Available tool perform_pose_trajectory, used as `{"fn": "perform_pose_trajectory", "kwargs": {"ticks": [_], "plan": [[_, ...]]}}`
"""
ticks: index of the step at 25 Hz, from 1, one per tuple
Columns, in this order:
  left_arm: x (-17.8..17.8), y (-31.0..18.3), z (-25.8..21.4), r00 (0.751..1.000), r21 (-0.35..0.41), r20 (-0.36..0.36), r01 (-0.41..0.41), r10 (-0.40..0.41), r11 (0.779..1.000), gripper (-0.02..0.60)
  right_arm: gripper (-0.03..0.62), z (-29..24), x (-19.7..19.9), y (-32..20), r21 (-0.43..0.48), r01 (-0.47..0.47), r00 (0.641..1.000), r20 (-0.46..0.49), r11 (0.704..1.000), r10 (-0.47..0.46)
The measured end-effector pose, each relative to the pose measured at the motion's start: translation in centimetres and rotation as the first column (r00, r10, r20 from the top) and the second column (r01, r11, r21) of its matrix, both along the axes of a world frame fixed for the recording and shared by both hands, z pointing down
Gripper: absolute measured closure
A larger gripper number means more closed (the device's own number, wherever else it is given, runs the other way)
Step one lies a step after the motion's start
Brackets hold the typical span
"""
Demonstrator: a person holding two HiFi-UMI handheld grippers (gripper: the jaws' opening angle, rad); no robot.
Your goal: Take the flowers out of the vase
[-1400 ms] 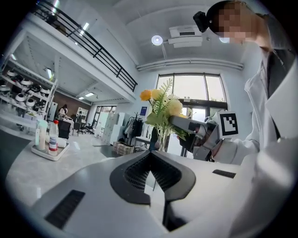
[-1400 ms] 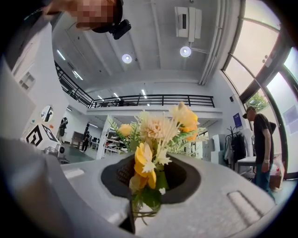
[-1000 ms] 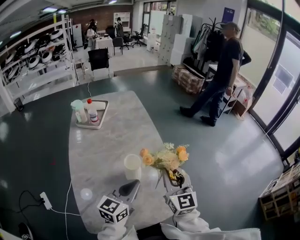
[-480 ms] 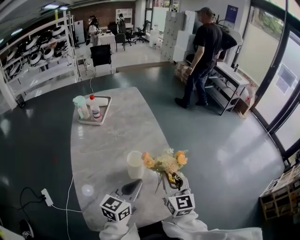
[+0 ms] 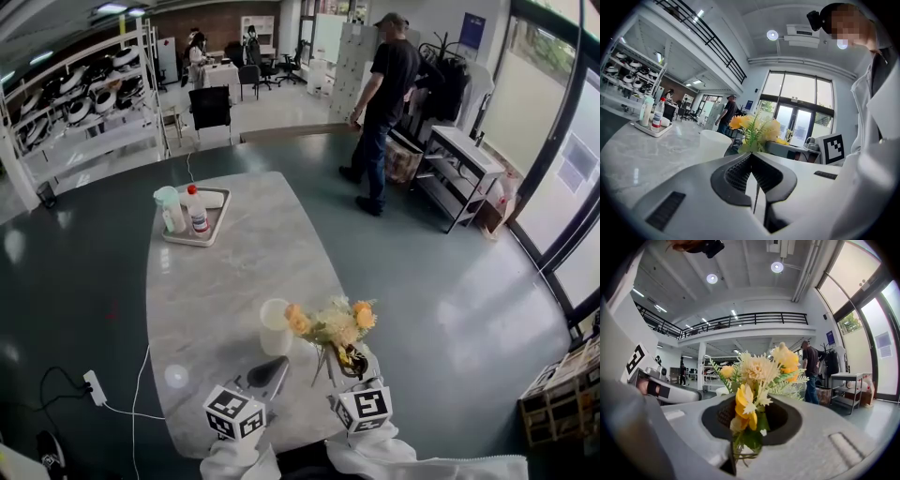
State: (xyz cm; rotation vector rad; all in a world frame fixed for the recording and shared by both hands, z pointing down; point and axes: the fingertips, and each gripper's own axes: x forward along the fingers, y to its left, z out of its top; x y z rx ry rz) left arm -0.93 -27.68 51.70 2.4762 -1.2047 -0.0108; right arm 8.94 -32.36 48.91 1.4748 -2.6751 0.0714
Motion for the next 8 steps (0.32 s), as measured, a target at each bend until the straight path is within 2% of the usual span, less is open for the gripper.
{"fn": "perform_pose_trajectory", "kwargs": {"ticks": [8], "plan": [[0.31, 0.23, 0.58, 1.000, -0.004, 0.002, 0.009, -0.009, 1.000, 0.580, 0.493, 0.77, 0.60, 0.26, -0.009, 0.000, 1.000, 0.002, 1.000, 0.000]]}}
